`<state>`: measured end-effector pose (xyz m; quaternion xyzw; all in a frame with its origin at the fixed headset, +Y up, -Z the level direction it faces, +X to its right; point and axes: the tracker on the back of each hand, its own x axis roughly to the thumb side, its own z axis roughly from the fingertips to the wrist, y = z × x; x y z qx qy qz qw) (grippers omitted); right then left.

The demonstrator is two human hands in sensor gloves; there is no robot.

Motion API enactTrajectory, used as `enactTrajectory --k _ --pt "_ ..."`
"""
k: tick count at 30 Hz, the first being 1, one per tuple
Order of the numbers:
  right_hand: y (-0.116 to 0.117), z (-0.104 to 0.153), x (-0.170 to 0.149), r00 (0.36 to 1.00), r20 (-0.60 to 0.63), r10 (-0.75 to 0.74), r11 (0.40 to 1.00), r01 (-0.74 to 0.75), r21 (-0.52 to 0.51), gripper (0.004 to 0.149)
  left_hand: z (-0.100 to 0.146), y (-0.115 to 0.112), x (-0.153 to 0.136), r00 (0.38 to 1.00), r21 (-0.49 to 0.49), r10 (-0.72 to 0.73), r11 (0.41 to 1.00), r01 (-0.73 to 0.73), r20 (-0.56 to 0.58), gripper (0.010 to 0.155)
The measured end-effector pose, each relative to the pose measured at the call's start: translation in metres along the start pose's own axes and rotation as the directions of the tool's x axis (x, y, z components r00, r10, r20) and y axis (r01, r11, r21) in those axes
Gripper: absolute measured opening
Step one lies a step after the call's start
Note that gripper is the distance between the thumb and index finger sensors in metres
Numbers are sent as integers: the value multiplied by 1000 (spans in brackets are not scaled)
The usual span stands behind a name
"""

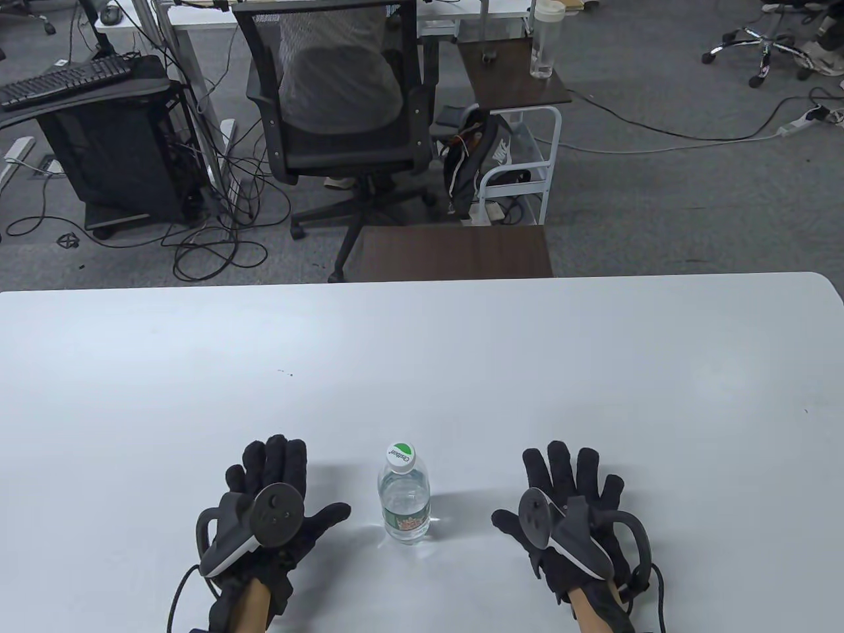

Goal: Close mineral water bottle cap

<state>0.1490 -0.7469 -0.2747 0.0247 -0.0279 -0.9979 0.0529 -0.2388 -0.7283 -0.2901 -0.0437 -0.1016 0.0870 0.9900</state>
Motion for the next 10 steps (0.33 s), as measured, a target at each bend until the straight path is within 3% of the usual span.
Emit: enactTrajectory --k 10 --pt "-3 3 0 1000 3 -9 1000 9 -27 95 0 -1 1 1000 -1 11 1000 -11 -6 107"
